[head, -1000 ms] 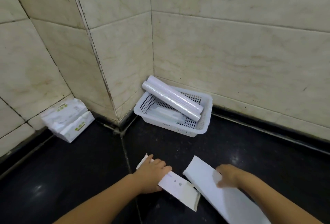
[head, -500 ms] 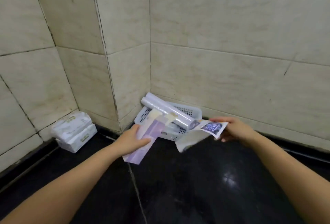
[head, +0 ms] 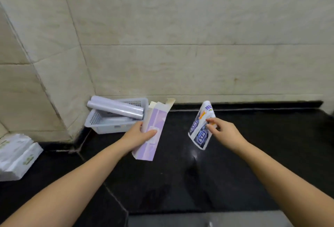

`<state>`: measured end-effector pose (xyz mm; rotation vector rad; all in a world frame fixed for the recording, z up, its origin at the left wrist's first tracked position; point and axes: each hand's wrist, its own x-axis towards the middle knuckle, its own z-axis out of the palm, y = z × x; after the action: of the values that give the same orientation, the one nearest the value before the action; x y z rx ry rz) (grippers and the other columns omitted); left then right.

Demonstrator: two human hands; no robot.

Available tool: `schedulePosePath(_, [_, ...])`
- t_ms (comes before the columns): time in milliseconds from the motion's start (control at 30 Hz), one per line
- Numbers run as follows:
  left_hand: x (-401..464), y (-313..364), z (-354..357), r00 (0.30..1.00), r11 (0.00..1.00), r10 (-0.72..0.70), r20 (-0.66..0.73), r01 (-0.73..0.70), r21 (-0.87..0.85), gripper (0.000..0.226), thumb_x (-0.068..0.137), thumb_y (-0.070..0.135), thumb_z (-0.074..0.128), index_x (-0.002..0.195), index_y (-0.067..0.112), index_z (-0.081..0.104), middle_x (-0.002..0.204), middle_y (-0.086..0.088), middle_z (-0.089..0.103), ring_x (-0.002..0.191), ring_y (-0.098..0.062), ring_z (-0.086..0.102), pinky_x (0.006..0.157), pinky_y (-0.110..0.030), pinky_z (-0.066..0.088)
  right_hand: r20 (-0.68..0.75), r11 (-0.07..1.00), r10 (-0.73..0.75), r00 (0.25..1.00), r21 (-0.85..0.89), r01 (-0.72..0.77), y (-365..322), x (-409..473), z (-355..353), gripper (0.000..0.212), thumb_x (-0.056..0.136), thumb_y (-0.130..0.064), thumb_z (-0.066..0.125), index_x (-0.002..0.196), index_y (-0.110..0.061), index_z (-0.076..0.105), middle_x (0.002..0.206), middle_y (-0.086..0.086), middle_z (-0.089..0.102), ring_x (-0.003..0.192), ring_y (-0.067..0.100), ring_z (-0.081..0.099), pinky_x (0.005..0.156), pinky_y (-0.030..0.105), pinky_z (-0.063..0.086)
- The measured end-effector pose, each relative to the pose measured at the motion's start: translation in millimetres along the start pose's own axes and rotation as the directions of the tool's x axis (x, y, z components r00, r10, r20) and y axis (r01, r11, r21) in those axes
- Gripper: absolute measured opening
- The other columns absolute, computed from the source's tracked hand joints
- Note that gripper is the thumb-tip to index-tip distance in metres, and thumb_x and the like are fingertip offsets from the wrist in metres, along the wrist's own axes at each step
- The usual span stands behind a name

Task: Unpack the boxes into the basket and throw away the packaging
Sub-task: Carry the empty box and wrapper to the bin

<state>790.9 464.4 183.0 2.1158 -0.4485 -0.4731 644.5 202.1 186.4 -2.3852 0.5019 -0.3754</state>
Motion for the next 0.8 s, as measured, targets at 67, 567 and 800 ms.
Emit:
schedulePosePath(67, [8,33,46,0.995,0.997,0.061,0.081,-0.065,0.041,0.056,0.081,0.045,0.064,0.126,0.02,0.043,0.115,-0.001,0.058,0.101,-0.018,0.06,0.083,-0.036,0.051,-0.088,0.997,0.072,0.993,-0.034,-0.075,37,-29,-35,0.028,0.09,-0.022,0.054,0.115,-0.021,0.065,0.083,-0.002,0.064,0.076,0.015,0.058,0.066,0.023,0.039])
schedulePosePath(567, [-161,275,530,0.422,0.855,0.381,0.823,-0.5,-0.139,0.043,0.077,0.046,0.069,0.107,0.02,0.052,0.104,0.003,0.064,0.092,-0.015,0.063,0.076,-0.032,0.053,-0.66,0.656,0.583,0.474,0.038,-0.753,258,-446,-293,0.027,0.091,-0.015,0.052,0.113,-0.019,0.066,0.107,0.007,0.071,0.096,0.026,0.064,0.082,0.034,0.05])
schedulePosePath(800, [-299,313,688,0.041,0.721,0.326,0.944,-0.657,-0.22,0.044,0.078,0.047,0.068,0.108,0.018,0.055,0.102,0.001,0.064,0.086,-0.012,0.063,0.067,-0.026,0.049,-0.699,0.382,0.704,0.127,0.221,-0.897,294,-608,-306,0.026,0.091,-0.015,0.051,0.112,-0.017,0.067,0.108,0.01,0.07,0.089,0.022,0.063,0.075,0.028,0.047])
